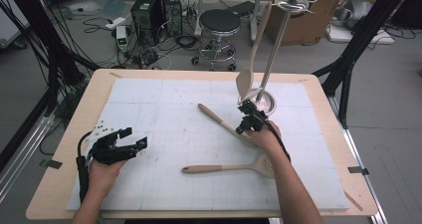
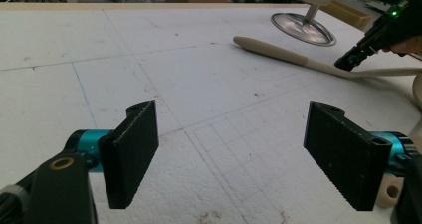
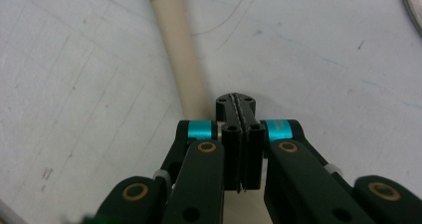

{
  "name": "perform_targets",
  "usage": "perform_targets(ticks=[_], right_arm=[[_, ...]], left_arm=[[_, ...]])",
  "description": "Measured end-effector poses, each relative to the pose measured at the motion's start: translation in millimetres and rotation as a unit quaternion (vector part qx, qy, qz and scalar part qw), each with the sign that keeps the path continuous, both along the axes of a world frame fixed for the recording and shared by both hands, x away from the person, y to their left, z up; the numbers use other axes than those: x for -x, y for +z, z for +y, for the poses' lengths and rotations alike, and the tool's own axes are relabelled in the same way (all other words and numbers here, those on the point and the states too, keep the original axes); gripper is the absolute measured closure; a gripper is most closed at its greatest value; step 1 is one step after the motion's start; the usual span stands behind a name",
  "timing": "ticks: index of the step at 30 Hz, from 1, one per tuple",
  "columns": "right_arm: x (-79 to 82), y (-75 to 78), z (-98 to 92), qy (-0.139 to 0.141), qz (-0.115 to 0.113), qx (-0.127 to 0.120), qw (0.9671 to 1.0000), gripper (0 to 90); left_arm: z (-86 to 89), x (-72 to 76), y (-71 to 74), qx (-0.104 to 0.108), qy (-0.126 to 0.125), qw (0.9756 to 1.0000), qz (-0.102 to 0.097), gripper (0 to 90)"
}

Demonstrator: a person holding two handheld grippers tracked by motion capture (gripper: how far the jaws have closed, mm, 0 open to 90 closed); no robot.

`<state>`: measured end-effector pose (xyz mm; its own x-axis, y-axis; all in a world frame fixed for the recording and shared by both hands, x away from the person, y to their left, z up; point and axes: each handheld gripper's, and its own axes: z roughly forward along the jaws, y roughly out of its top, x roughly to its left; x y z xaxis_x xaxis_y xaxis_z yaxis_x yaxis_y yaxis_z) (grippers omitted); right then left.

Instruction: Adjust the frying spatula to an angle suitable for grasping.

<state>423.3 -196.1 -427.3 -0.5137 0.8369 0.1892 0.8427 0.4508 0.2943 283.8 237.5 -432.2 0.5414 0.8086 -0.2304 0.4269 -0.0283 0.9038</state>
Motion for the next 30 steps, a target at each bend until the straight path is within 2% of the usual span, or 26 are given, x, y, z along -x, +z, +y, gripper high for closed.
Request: perform_targets(ticks=[3,10,12,16,18,21,22,24,26,28,30], right_arm=[[2.2,2.3,-0.8,0.006,0.004,-0.008,0.9999,90.0],[3.7,0.0,-4.0,0.010,0.042,-0.039,0.9983,90.0],[3.6,-0.1,-3.0,0.009,0.036,-0.048,0.9982,90.0],[3.3,-2.2,4.2,0.011,0.017,-0.043,0.9989,89.9],[3.7,1.0,8.5,0.010,-0.021,-0.049,0.9985,89.9],[5.7,5.7,21.5,0.035,-0.045,-0.093,0.9940,90.0],[5.7,5.7,29.2,0.054,-0.048,-0.107,0.9916,90.0],[4.5,0.7,41.7,0.069,-0.034,-0.119,0.9899,90.0],[2.4,-8.1,54.1,0.079,-0.020,-0.103,0.9913,90.0],[0.5,-12.7,63.7,0.090,-0.025,-0.097,0.9909,90.0],[-1.5,-12.6,69.6,0.088,-0.031,-0.095,0.9911,90.0]], left_arm=[[0.0,0.2,0.1,0.001,0.001,1.0000,0.000,22.2],[-0.1,-0.2,0.1,0.000,0.000,1.0000,0.000,22.3],[-0.2,-0.3,0.0,-0.001,-0.001,1.0000,0.000,22.3],[-0.8,-0.3,0.4,-0.001,-0.001,1.0000,-0.001,22.3],[-0.7,-0.3,0.5,0.000,-0.001,1.0000,-0.001,22.3],[-0.8,-0.9,0.0,-0.002,-0.002,1.0000,0.000,22.3],[-0.8,-0.8,0.2,-0.003,-0.003,1.0000,0.000,22.3],[-0.8,-0.4,0.4,-0.002,-0.003,1.0000,0.000,22.3],[-0.6,-0.4,0.5,-0.001,-0.002,1.0000,-0.001,22.4],[-0.4,-0.3,0.7,0.000,0.000,1.0000,-0.002,22.3],[-0.5,-0.9,0.2,-0.001,-0.002,1.0000,0.000,22.3]])
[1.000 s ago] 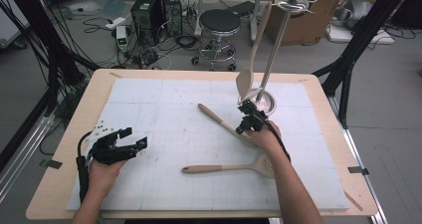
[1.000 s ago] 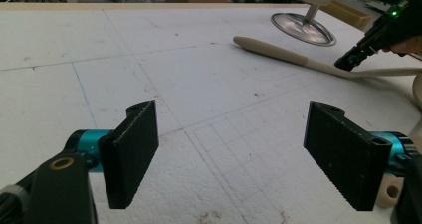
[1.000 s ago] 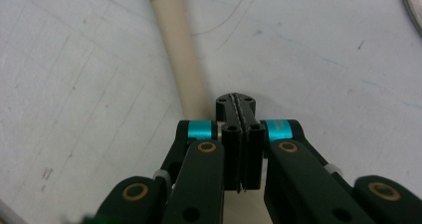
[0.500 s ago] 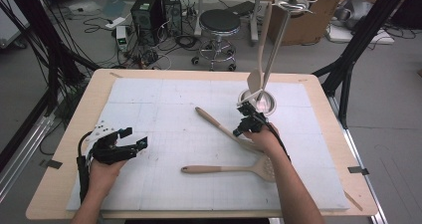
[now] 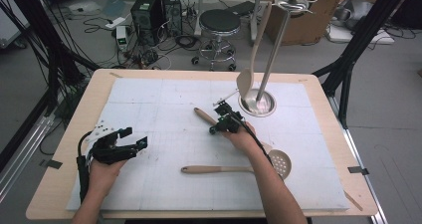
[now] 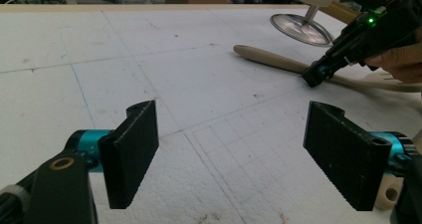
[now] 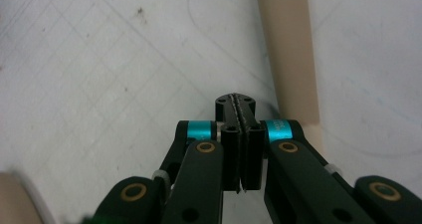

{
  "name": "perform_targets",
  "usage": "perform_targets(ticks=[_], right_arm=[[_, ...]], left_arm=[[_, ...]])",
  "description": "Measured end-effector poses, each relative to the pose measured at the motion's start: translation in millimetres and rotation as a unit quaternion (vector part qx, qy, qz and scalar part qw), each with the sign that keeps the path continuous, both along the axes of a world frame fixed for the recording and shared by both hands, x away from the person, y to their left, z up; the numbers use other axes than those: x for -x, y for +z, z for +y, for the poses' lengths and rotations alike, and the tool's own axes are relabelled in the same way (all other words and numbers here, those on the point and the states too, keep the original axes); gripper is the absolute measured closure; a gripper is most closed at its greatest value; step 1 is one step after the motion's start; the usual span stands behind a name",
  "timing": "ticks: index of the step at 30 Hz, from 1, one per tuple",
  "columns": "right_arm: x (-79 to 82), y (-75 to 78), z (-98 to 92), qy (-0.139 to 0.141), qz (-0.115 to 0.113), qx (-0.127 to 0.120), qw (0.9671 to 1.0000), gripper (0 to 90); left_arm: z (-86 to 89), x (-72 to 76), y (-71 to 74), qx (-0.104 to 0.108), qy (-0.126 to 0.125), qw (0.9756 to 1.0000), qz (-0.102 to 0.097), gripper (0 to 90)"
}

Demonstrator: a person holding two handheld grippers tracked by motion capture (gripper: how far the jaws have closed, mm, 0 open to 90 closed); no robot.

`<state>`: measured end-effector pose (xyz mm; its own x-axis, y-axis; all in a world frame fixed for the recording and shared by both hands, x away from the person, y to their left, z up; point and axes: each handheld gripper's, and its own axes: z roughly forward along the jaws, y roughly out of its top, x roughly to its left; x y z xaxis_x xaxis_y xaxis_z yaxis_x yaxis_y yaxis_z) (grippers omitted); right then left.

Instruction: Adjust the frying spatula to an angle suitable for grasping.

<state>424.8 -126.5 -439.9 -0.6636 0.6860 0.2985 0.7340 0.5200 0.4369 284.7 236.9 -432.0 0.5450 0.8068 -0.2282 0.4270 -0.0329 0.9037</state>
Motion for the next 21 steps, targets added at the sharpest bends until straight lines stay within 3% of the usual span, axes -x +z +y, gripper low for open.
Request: perform_targets(ticks=[3,5,7,10,16,21], right_arm=[[-3.4,2.6,6.2,-0.016,-0.024,0.012,0.9995,90.0],[-5.4,3.7,10.7,-0.037,-0.045,0.051,0.9970,90.0],[-11.1,2.3,7.7,-0.059,-0.035,0.034,0.9971,90.0],[-15.3,1.2,2.7,-0.082,-0.043,0.029,0.9952,90.0],[-21.2,1.2,-8.0,-0.129,-0.082,0.058,0.9865,90.0],[-20.8,9.9,-26.1,-0.131,-0.059,0.019,0.9894,87.4]], left_arm=[[-0.9,-0.6,0.0,0.001,0.000,1.0000,-0.002,22.4],[-1.0,-0.5,0.6,0.001,-0.001,1.0000,-0.002,22.4],[-0.6,-0.3,0.8,0.002,-0.001,1.0000,-0.002,22.4],[0.0,-0.6,0.4,0.003,0.001,1.0000,-0.001,22.4],[1.3,-0.6,0.3,0.004,0.001,1.0000,-0.001,22.4],[0.9,-0.9,0.2,0.003,0.000,1.0000,-0.001,22.3]])
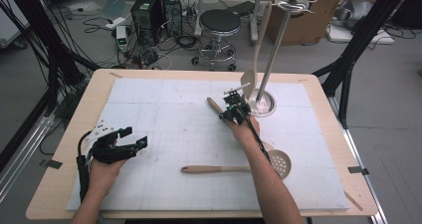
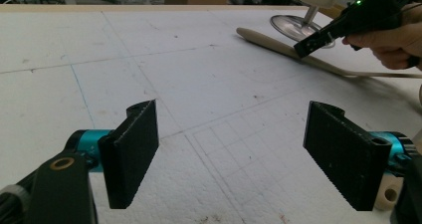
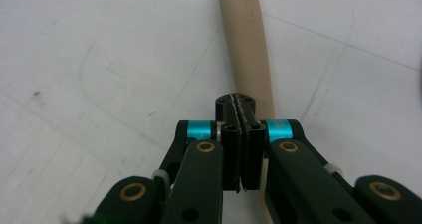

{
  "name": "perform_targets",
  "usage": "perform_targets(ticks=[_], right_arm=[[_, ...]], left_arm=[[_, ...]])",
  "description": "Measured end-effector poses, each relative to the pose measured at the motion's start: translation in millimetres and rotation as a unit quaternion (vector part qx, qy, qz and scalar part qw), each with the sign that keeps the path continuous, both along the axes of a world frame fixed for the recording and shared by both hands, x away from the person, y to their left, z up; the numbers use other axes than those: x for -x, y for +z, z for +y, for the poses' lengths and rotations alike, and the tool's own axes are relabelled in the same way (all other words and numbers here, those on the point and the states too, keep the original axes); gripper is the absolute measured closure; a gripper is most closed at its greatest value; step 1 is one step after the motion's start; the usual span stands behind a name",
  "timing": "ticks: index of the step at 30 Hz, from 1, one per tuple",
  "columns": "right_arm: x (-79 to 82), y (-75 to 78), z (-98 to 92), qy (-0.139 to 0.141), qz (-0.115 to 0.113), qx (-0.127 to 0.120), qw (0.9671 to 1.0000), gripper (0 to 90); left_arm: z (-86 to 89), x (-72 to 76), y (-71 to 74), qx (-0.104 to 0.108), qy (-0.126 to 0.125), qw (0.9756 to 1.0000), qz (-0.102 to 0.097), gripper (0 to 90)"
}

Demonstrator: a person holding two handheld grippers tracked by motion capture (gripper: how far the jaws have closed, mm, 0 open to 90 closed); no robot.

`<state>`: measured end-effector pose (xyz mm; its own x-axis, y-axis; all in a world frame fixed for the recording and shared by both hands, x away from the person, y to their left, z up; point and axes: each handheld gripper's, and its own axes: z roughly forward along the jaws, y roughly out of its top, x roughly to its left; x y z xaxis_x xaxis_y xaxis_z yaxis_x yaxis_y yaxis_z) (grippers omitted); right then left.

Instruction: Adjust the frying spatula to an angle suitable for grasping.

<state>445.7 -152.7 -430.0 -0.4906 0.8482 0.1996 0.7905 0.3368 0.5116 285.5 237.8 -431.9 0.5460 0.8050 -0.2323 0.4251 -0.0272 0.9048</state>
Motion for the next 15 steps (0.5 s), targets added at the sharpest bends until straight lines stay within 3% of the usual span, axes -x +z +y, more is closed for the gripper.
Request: perform_targets(ticks=[2,5,6,10,15], right_arm=[[1.2,4.1,-11.4,-0.004,0.017,-0.029,0.9994,80.9],[3.0,6.1,-29.1,-0.004,0.023,-0.040,0.9989,73.9],[3.7,5.1,-35.8,-0.005,0.039,-0.054,0.9978,73.1],[8.5,1.5,-48.7,-0.003,0.057,-0.059,0.9966,69.0],[12.8,-1.6,-53.8,0.017,0.055,-0.053,0.9969,67.4]], left_arm=[[-0.5,-0.3,-0.3,-0.001,-0.001,1.0000,0.000,22.4],[-1.2,0.0,0.0,-0.002,-0.002,1.0000,0.001,22.4],[-1.4,0.0,0.0,-0.003,-0.002,1.0000,0.001,22.4],[-2.3,0.1,0.0,-0.002,-0.002,1.0000,0.001,22.4],[-1.7,0.0,-0.1,-0.004,-0.001,1.0000,0.002,22.4]])
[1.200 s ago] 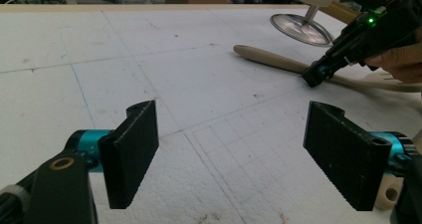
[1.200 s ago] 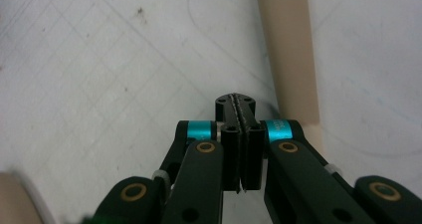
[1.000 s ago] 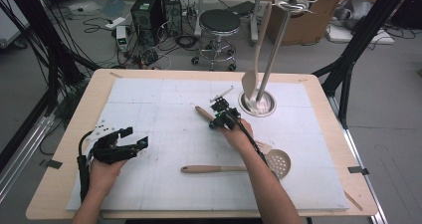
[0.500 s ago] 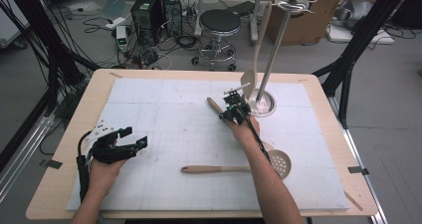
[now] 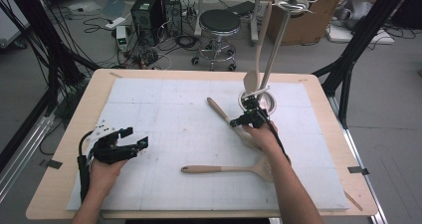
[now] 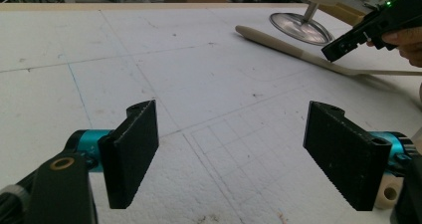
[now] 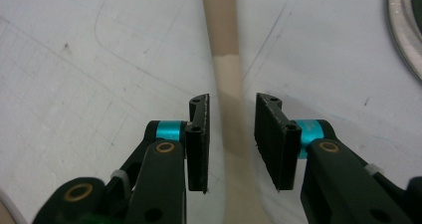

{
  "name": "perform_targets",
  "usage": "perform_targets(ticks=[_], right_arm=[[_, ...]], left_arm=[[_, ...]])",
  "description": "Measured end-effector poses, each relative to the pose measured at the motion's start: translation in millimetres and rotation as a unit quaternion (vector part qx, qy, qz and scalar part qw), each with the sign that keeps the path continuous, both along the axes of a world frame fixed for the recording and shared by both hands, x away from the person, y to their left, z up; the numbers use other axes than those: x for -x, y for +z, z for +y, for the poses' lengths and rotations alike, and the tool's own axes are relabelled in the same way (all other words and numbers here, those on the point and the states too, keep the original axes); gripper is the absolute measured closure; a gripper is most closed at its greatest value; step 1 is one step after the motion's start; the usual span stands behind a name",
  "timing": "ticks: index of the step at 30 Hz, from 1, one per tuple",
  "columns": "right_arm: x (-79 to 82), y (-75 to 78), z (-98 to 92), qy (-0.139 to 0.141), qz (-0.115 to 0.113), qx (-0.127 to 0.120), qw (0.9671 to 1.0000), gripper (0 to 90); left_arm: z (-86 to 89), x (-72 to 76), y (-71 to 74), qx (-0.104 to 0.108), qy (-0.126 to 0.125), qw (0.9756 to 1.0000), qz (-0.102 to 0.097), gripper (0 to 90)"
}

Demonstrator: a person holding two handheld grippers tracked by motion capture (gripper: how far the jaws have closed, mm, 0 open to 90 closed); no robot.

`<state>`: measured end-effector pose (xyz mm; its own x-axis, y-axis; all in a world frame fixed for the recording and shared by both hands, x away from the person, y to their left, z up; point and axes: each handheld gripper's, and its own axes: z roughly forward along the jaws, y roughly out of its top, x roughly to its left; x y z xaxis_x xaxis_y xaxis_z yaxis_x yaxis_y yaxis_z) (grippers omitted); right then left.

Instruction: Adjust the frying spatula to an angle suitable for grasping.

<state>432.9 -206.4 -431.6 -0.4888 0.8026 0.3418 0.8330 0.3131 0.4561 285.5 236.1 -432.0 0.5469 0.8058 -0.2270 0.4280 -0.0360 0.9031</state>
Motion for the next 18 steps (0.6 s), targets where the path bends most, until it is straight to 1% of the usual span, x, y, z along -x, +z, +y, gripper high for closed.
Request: perform_targets(ticks=[4,9,13,16,18], right_arm=[[1.2,-1.4,-2.0,0.008,0.002,-0.004,1.0000,67.3],[1.9,-0.8,0.7,0.017,-0.004,-0.010,0.9998,67.9],[2.1,-1.0,1.9,0.016,-0.007,-0.008,0.9998,67.8],[2.5,-1.2,2.7,0.018,-0.008,-0.001,0.9998,67.5],[2.6,-3.0,3.6,0.024,-0.012,0.012,0.9996,66.9]], left_arm=[[-0.4,-0.1,-0.3,0.001,0.001,1.0000,0.000,22.4],[0.4,-0.2,-0.1,-0.001,0.000,1.0000,0.000,22.4],[0.1,0.1,-0.2,0.000,0.000,1.0000,0.000,22.4],[0.0,0.4,0.0,0.000,0.001,1.0000,0.000,22.4],[0.3,0.7,0.3,-0.001,0.001,1.0000,-0.001,22.3]])
